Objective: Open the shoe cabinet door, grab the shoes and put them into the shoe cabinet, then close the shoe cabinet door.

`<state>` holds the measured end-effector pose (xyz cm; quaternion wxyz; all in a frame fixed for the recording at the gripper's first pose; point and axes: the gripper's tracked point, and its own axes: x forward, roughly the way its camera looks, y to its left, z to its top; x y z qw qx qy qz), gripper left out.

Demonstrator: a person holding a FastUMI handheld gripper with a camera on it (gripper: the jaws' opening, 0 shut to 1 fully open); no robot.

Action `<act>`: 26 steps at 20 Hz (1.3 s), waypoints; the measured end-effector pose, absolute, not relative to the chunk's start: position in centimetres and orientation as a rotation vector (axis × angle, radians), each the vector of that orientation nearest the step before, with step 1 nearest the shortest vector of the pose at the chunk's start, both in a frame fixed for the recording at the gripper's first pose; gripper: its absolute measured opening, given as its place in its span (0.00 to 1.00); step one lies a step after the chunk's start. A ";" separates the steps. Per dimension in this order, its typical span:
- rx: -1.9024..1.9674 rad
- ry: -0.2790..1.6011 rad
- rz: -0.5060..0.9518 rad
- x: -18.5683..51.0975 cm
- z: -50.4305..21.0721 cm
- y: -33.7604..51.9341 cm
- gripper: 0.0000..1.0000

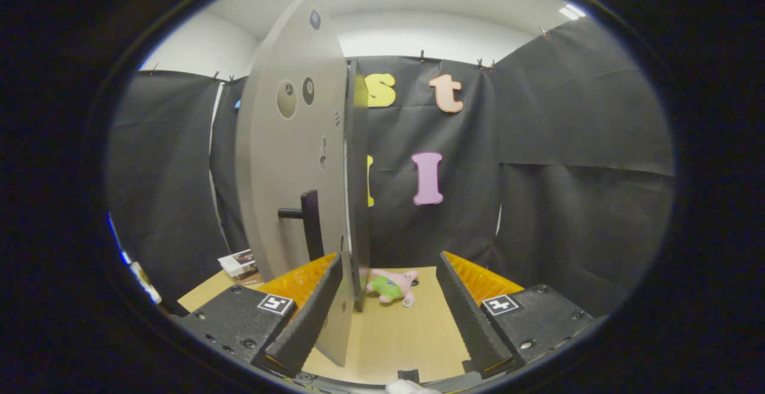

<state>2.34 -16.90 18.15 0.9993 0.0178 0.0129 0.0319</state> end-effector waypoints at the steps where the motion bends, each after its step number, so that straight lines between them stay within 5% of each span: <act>1: 0.040 0.029 0.084 2.9 18.1 -16.7 0.99; 13: 0.023 0.035 0.056 3.3 18.4 -12.9 0.95; 26: 0.004 0.028 0.063 4.8 18.5 1.3 0.95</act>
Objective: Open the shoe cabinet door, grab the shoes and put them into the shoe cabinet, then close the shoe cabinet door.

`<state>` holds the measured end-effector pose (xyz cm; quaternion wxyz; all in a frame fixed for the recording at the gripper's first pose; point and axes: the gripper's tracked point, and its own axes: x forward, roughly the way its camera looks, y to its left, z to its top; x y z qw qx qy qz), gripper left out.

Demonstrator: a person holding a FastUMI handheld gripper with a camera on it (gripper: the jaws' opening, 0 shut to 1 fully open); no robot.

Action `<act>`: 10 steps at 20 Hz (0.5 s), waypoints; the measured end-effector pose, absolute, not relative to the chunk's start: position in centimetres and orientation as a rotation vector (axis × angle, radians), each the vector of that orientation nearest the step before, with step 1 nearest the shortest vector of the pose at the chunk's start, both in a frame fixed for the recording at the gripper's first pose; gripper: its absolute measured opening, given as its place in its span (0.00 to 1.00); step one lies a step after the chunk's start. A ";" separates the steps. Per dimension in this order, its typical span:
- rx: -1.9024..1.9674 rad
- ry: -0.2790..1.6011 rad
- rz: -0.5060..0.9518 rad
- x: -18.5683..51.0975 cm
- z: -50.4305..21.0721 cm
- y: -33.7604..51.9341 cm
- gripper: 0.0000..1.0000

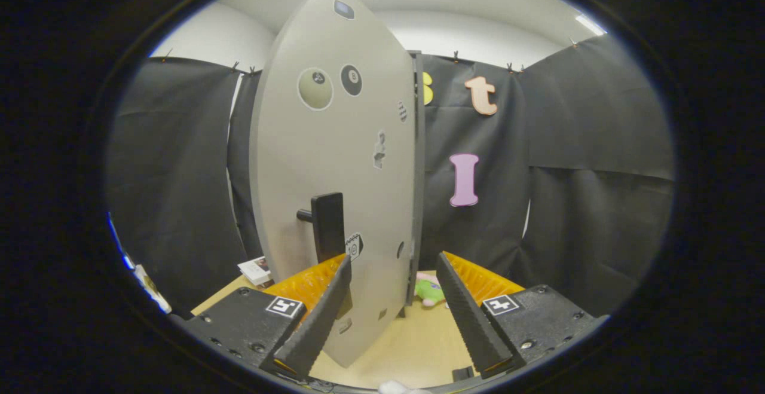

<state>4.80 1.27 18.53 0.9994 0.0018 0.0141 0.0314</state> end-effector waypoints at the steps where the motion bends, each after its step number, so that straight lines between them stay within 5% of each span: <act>1: 0.002 0.029 0.070 5.3 18.6 2.3 0.95; 10: -0.011 0.044 0.130 11.9 18.3 10.4 0.98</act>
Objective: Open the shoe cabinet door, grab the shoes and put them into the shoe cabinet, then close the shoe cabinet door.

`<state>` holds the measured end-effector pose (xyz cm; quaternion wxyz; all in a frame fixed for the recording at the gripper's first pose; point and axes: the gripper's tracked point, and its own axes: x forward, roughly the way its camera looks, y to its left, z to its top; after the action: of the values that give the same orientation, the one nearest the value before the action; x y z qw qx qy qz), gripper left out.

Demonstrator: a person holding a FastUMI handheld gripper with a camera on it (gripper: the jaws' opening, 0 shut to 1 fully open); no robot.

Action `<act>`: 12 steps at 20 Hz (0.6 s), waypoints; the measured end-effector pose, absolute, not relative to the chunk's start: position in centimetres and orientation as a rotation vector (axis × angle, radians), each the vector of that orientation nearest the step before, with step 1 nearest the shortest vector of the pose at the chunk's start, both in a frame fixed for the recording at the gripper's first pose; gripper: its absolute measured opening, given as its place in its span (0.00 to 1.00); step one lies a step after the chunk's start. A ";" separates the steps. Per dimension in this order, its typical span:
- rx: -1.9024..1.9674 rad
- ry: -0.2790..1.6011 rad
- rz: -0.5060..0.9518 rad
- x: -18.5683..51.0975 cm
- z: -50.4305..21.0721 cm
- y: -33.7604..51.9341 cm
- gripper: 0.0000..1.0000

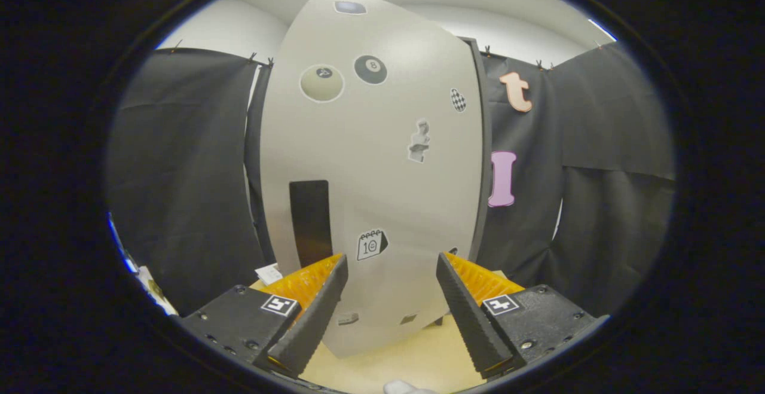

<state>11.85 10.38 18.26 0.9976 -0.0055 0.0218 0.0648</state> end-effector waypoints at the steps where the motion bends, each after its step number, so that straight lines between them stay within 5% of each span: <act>1: -0.008 0.047 0.135 12.3 18.0 10.8 0.98; 12: -0.032 0.068 0.135 12.5 17.3 11.9 0.98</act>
<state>12.55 11.93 17.33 0.9970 -0.0161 0.0340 0.0674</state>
